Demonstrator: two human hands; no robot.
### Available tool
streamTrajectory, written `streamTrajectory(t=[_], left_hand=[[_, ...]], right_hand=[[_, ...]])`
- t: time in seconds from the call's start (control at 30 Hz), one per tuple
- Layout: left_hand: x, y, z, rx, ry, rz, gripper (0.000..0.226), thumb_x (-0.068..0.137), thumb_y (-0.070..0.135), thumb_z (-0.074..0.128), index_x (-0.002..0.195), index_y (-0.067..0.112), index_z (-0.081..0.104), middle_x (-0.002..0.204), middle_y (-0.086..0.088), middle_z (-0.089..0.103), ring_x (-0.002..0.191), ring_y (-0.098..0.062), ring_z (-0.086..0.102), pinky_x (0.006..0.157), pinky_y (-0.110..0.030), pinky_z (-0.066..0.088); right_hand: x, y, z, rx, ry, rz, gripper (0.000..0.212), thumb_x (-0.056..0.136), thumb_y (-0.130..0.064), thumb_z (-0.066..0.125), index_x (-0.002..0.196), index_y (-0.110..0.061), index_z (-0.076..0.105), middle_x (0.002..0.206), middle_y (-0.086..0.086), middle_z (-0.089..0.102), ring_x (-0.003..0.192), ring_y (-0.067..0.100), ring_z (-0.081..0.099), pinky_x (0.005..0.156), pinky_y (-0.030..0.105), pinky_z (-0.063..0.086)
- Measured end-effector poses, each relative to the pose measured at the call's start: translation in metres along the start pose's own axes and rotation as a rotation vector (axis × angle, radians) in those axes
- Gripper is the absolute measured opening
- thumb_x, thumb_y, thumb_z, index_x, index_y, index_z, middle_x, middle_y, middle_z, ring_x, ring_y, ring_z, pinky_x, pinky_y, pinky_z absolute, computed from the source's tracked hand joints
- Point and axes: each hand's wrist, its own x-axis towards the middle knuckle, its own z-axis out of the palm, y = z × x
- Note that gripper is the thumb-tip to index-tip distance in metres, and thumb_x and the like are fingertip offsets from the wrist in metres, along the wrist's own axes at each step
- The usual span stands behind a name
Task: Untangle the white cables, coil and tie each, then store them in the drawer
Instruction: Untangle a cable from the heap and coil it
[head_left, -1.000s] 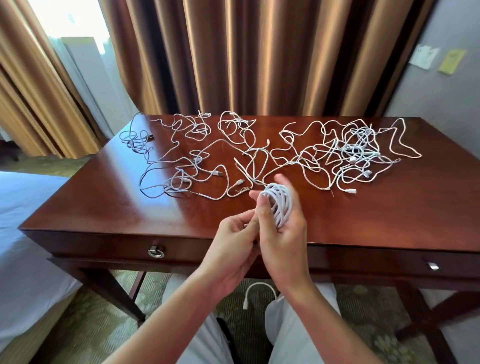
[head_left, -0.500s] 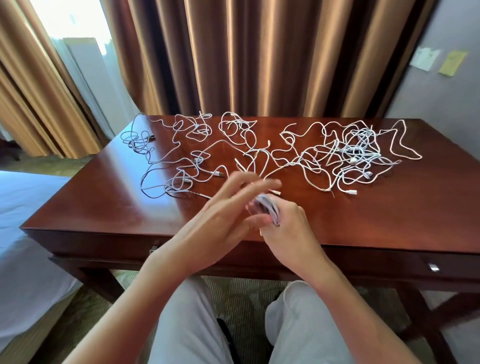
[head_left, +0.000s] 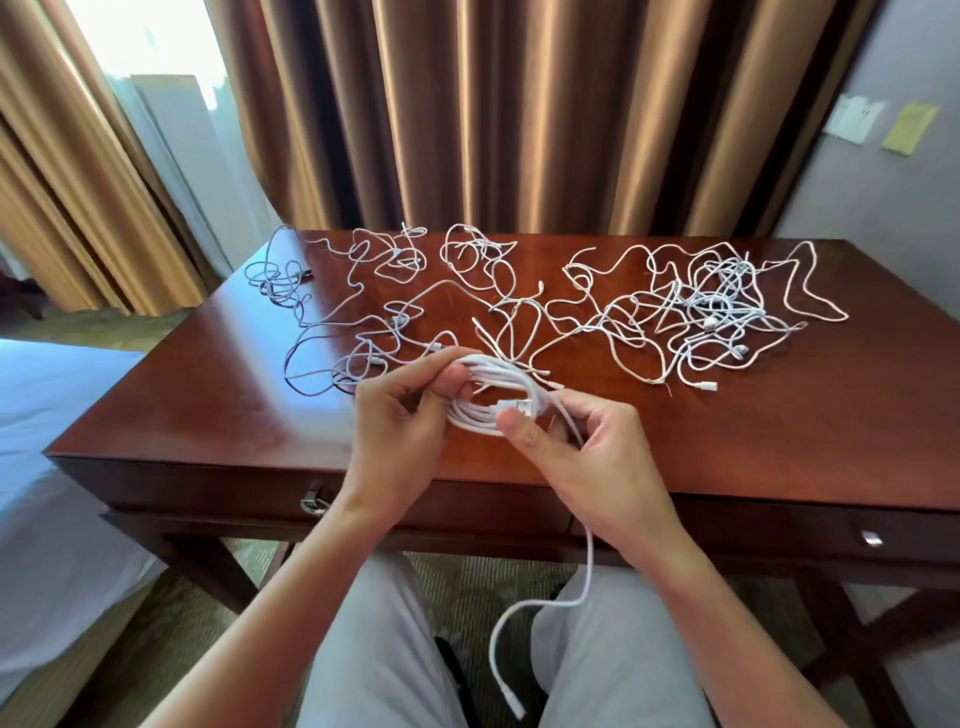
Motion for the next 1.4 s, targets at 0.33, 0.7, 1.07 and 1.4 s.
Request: streamTrajectory(t=[0.33,0.7,1.07,1.4], left_hand=[[-0.026,0.012,0.042,-0.582,0.049,-0.572,0.020,0.087,0.020,0.063,0.092,0.013,0.080,0.098,-0.018,0.064,0.087,-0.026,0.051,0.070,-0.030,0.042],[-0.033,0.005,0.034,-0.254,-0.230,-0.565,0.027,0.100,0.018,0.058,0.088,0.004,0.077,0.074,-0.012,0.062,0.065,-0.023,0.051,0.056,-0.025,0.039],[-0.005,0.018,-0.011,0.543,-0.557,0.441,0.039,0.103,0.027,0.048,0.140,0.015,0.053,0.135,0.004,0.053,0.119,-0.010,0.052,0.100,-0.025,0.041],[-0.011,0.007,-0.014,0.523,-0.651,0.361,0.027,0.101,0.038,0.052,0.119,0.019,0.060,0.102,0.011,0.059,0.092,-0.006,0.059,0.082,-0.022,0.046]], right_hand=[[-0.005,0.006,0.040,0.159,0.289,-0.155,0.041,0.083,-0.015,0.083,0.120,-0.021,0.070,0.112,-0.001,0.067,0.107,0.020,0.068,0.096,0.042,0.055],[-0.001,0.013,0.037,0.013,0.158,-0.084,0.029,0.099,-0.033,0.051,0.125,-0.025,0.063,0.106,-0.012,0.070,0.105,0.003,0.066,0.094,0.024,0.050],[0.008,0.014,0.013,-0.203,-0.235,0.026,0.030,0.091,-0.015,0.070,0.118,-0.026,0.064,0.095,-0.015,0.071,0.091,0.003,0.068,0.077,0.026,0.053],[0.003,0.004,0.010,-0.248,-0.305,0.131,0.028,0.082,-0.013,0.073,0.088,-0.039,0.066,0.075,-0.017,0.070,0.072,-0.005,0.062,0.071,0.024,0.051]])
